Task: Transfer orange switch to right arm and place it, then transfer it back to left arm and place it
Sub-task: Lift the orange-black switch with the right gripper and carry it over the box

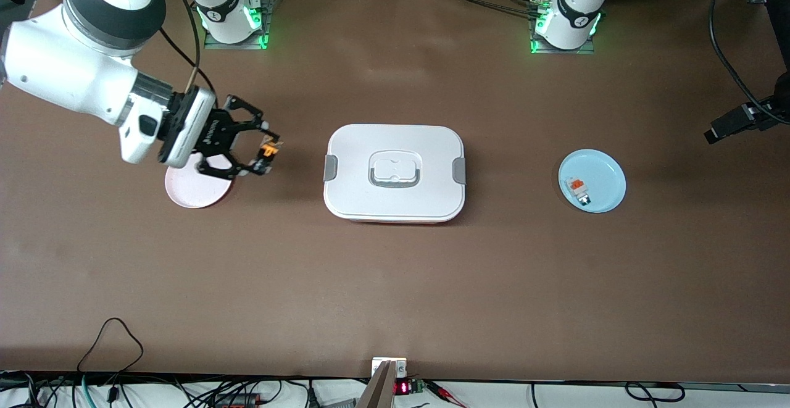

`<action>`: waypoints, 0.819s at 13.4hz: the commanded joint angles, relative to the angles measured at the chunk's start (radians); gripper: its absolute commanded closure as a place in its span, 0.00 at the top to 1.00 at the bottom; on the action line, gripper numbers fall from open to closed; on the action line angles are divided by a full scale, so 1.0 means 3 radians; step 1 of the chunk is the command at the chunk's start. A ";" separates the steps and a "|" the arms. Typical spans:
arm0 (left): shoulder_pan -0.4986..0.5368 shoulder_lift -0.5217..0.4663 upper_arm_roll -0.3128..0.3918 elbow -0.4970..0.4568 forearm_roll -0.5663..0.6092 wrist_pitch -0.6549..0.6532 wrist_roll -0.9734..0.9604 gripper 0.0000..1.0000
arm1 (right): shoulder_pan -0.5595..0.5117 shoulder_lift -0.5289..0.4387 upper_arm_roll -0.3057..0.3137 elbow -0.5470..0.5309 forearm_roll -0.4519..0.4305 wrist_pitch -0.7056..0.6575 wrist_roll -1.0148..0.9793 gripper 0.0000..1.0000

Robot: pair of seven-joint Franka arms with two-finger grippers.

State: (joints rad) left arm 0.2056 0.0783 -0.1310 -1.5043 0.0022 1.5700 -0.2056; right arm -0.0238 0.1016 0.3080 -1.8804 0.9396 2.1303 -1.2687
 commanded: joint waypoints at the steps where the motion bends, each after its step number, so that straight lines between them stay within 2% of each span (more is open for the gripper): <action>1: 0.0010 0.0239 0.0002 0.0315 0.0099 -0.0054 0.0000 0.99 | -0.0028 0.0091 0.0210 0.0030 0.0400 -0.0086 -0.0332 0.23; 3: 0.0020 0.0286 -0.0003 0.0285 0.0253 0.0018 0.0015 0.99 | -0.0018 0.0253 0.0409 0.0106 0.0935 -0.0070 -0.0353 0.21; 4: 0.0030 0.0311 0.0002 0.0285 0.0274 0.0058 0.0020 0.99 | -0.0003 0.0315 0.0496 0.0203 0.1110 -0.0045 -0.0489 0.21; 5: 0.0030 0.0307 -0.0003 0.0300 0.0274 0.0049 0.0010 0.99 | 0.0023 0.0371 0.0558 0.0340 0.1147 0.0026 -0.0658 0.21; 9: 0.0066 0.0429 0.0007 0.0320 0.0264 -0.0038 0.0000 0.99 | 0.0177 0.0479 0.0569 0.0724 0.1153 0.0211 -0.0858 0.20; 11: 0.0209 0.0506 -0.0003 0.0346 0.0096 -0.0104 0.0061 0.99 | 0.0166 0.0479 0.0574 0.1122 0.1178 0.0226 -0.0931 0.18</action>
State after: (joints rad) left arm 0.2291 0.1892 -0.1269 -1.4518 0.0588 1.5787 -0.2056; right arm 0.0243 0.2204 0.4747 -1.6687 1.2699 2.1918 -1.5252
